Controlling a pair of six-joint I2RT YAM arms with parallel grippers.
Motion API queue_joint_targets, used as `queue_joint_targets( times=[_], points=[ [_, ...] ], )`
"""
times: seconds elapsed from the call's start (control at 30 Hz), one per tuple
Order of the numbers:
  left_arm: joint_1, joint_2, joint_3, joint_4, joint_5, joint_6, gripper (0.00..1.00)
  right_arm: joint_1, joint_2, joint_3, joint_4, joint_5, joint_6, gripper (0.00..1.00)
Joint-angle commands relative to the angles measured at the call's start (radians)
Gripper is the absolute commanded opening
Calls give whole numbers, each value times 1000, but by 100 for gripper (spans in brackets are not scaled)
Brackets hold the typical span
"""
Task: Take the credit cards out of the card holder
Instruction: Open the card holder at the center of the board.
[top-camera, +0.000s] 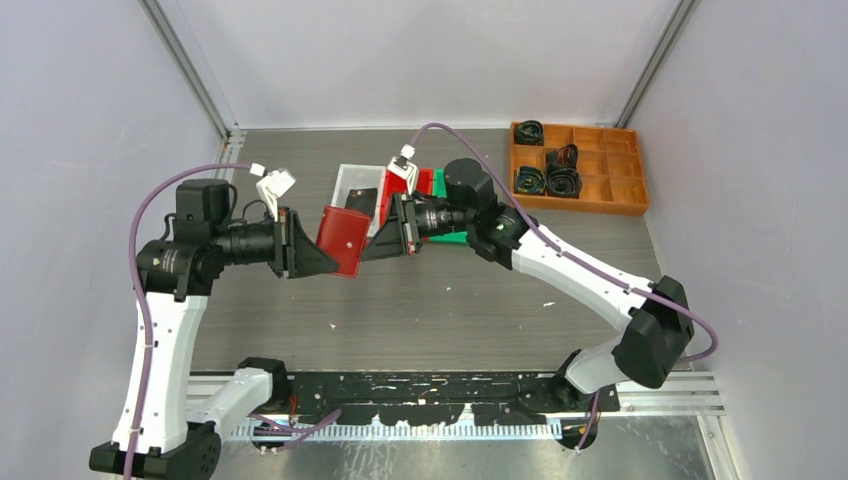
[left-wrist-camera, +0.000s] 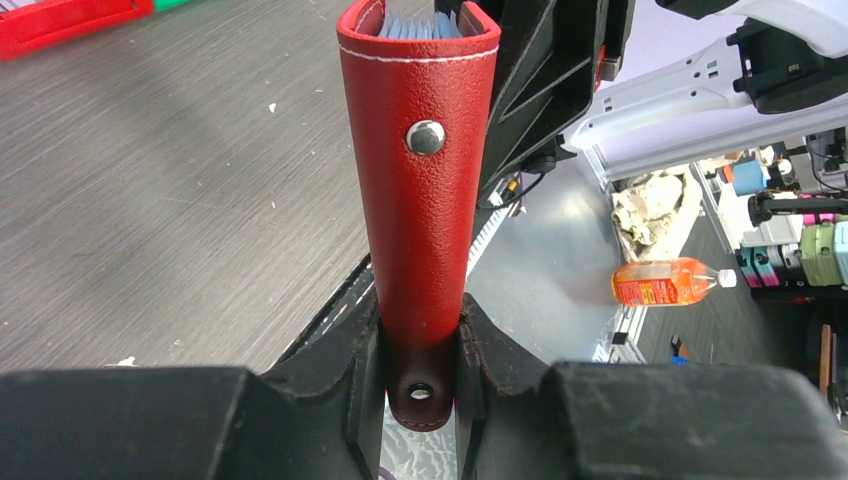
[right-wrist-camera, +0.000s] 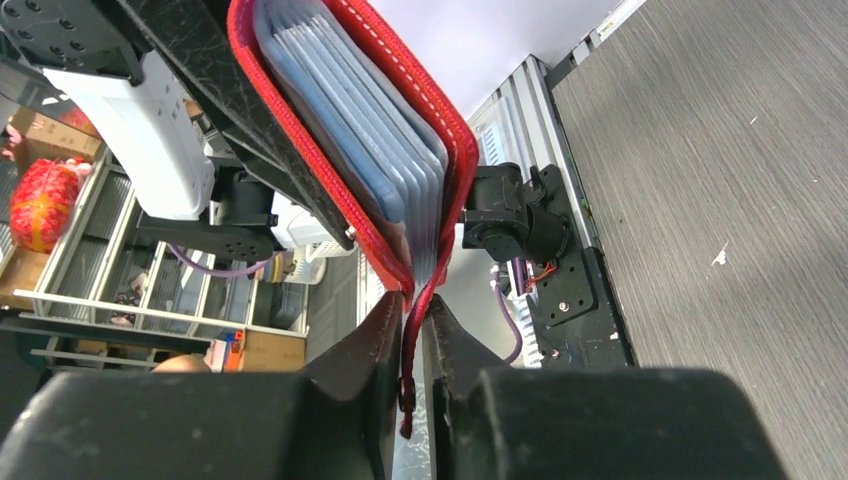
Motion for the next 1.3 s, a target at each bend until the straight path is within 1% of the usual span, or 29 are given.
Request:
queue_joint_targets(
  times=[0.0, 0.03, 0.1, 0.13, 0.17, 0.2, 0.23, 0.3, 0.33, 0.5, 0.6, 0.67, 0.77, 0.93, 1.0, 1.03, 1.1, 1.27],
  points=[
    [3, 1, 30, 25, 42, 13, 1, 2, -72, -15, 65, -23, -1, 16],
    [3, 2, 25, 26, 26, 21, 4, 3, -76, -14, 62, -23, -2, 14],
    [3, 4, 4, 45, -22, 32, 21, 2, -81, -7, 43, -19, -15, 10],
    [3, 2, -6, 54, -60, 43, 26, 2, -83, -1, 26, -13, -23, 10],
    [3, 0, -19, 67, -104, 49, 34, 2, -83, 7, 5, -5, -35, 10],
    [3, -3, -30, 76, -143, 57, 48, 3, -82, 17, -23, 7, -49, 9],
    [3, -4, -40, 83, -172, 65, 58, 5, -78, 31, -61, 20, -64, 8],
    [3, -10, -65, 93, -192, 73, 69, 12, -70, 63, -132, 37, -88, 6],
    [3, -14, -80, 100, -187, 71, 72, 17, -63, 79, -152, 46, -99, 6],
    [3, -39, -166, 148, -84, 41, 74, 84, -25, 169, -272, 80, -184, 2],
    [3, -64, -165, 146, -68, 73, 74, 117, 3, 244, -421, 107, -284, 1],
    [3, -74, -138, 101, -87, 145, 74, 127, 18, 287, -503, 119, -348, 1],
    [3, -91, -118, 33, -108, 299, 75, 130, 31, 327, -556, 119, -388, 1],
    [3, -163, -147, -91, -113, 568, 75, 137, 55, 410, -649, 103, -452, 1],
    [4, -199, -161, -94, -116, 615, 72, 145, 58, 429, -664, 99, -464, 1],
    [3, -216, -169, -80, -113, 617, 71, 150, 59, 437, -667, 97, -469, 1],
    [3, -248, -189, -12, -95, 576, 68, 160, 70, 454, -670, 95, -475, 1],
    [3, -312, -257, 199, -3, 431, 69, 211, 124, 560, -764, 106, -538, 1]
  ],
)
